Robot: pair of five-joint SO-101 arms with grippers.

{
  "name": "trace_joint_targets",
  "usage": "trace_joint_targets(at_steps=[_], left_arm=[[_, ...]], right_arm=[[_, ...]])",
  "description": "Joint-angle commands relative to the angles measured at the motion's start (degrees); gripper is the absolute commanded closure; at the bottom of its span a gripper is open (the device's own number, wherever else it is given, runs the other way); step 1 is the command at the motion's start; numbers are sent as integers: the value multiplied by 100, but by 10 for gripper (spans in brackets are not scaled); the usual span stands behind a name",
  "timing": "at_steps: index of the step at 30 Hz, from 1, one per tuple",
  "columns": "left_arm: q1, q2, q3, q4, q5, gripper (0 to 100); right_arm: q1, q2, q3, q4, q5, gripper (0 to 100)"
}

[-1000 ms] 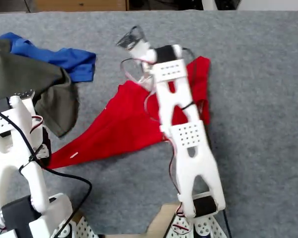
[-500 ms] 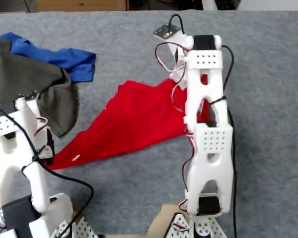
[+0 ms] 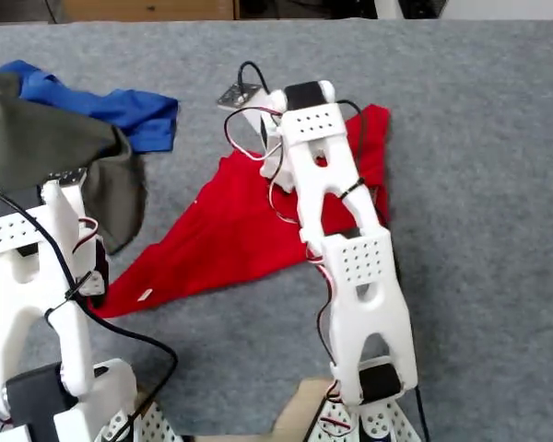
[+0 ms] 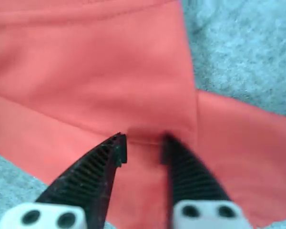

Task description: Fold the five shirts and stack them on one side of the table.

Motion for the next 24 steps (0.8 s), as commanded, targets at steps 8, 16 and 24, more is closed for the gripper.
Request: trace_joint_targets(at_steps=[8,16,24], left_arm=[[53,-163,-97,97,0,981],[70,-163,-79,70,0,981],[79,-163,-79,88,-26,981]], right_arm=[[875,-1068,576,158,26,993],[1068,-3626,3565,-545,510,990],[435,-3178,3996,-1714,229,750]])
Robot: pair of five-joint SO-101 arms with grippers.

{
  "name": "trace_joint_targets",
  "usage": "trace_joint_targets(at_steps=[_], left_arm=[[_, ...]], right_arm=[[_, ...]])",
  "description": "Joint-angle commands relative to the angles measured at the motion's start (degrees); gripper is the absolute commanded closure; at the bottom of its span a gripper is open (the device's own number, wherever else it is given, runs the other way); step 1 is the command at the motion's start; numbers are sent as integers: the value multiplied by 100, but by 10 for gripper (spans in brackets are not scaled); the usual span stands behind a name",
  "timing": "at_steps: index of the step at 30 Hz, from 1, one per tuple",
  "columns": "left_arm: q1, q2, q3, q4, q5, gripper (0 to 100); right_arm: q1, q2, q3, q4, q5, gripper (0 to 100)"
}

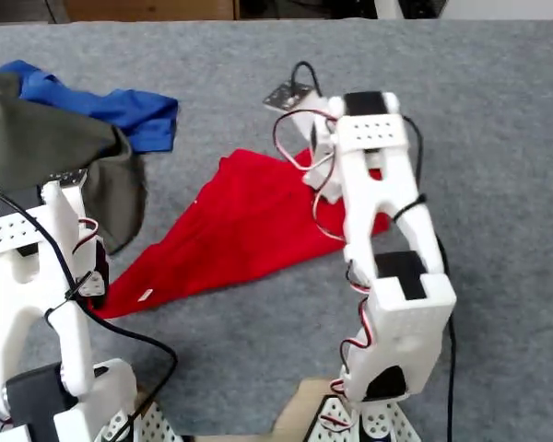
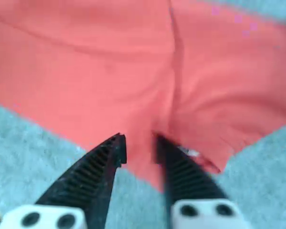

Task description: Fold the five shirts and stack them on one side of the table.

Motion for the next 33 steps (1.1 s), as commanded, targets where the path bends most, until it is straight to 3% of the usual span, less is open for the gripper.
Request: trace_joint_targets(at_steps=[1,3,6,12,19,22,26,33], left_arm=[[79,-163,-79,88,-26,981],[53,-163,-79,88,-18,981],[26,-163,-70,88,-18,981],[26,-163,-70,88,-9,981],[70,-163,-70,88,-9,981],[70,-163,-70,62,-9,981],[88,-145,-70,44,-9,981],[756,-110,53,-26,0,981]], right_arm=[[-382,277,-347,-369,-123,723],[-567,699,-690,-501,-123,698],[-708,1411,-1262,-457,-132,740],[-514,2527,-2448,343,-132,998],[154,2105,-3495,1574,141,994],[576,1262,-2870,1556,185,994],[954,-13,-1112,1486,809,994],[1657,-1938,2958,-123,1477,994]])
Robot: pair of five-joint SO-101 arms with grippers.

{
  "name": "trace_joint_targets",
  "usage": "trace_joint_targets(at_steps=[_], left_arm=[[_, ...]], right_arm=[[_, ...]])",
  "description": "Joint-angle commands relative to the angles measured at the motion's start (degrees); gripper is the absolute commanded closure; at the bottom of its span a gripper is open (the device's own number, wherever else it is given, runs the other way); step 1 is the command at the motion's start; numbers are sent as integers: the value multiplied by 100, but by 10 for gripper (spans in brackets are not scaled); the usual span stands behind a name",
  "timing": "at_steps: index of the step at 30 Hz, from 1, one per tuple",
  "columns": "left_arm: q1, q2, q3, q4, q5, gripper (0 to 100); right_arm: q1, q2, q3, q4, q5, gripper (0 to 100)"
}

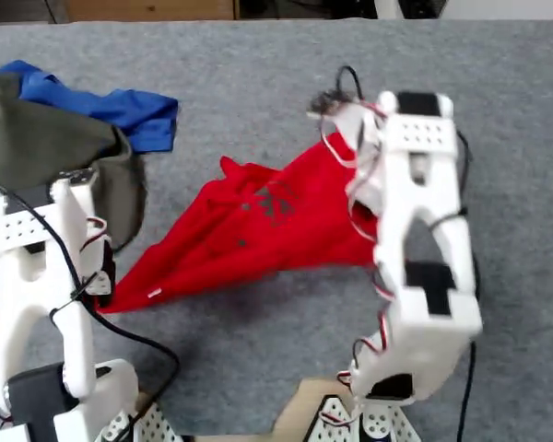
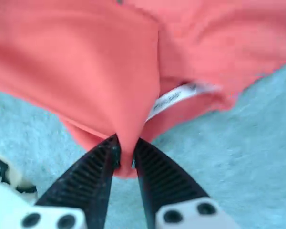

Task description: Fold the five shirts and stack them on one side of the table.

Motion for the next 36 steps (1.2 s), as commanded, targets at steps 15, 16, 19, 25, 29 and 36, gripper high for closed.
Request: trace_joint_targets(at_steps=[15,16,19,25,29,36], left_arm=[[1046,-110,1020,-1257,281,981],[1037,-110,1064,-1301,281,981],[1020,-110,1143,-1336,281,981],[1011,-110,1231,-1327,281,981],[1011,-110,1231,-1292,281,981],[1029,-110,1284,-1275,273,981]], right_arm=[[1824,-4963,5516,-1292,2374,799],[1798,-5147,5385,-1196,2356,805],[1411,-5376,4910,-1073,2171,821],[163,-4382,3749,-1160,888,853],[-136,-3046,2870,-1099,141,853],[-145,-2176,2396,-747,-308,851]])
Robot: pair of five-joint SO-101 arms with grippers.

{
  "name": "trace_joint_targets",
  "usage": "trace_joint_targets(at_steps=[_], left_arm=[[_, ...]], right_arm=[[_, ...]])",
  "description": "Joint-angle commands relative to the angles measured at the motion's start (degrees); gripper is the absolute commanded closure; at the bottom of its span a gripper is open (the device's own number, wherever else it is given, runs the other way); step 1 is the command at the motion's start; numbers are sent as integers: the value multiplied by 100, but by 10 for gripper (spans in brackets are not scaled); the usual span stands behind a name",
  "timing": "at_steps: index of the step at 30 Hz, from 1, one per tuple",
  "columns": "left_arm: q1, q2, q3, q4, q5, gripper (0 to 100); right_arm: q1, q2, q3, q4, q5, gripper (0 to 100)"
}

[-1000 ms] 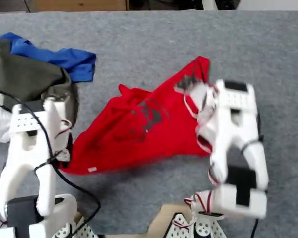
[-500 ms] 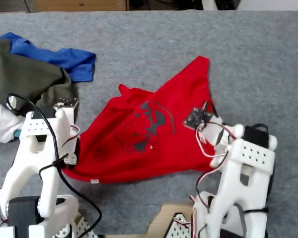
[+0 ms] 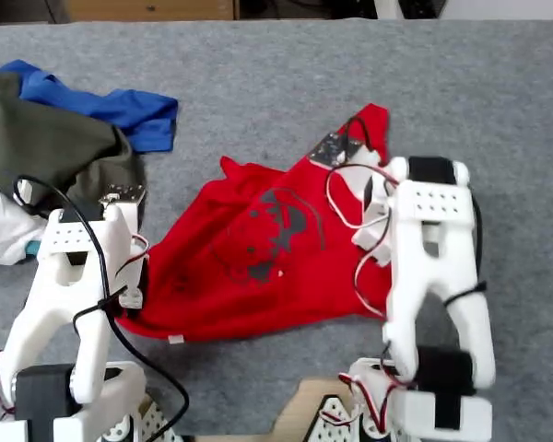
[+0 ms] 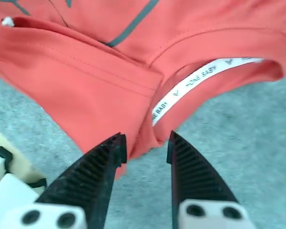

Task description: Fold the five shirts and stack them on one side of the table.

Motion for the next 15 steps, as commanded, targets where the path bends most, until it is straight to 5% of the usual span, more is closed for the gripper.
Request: trace_joint_targets(at_steps=[1,15], left_arm=[[26,-110,79,0,53,981],[35,-110,167,-9,62,981]], right_arm=[[-136,233,-286,70,-273,851],[-92,2343,-822,-774,-422,852]])
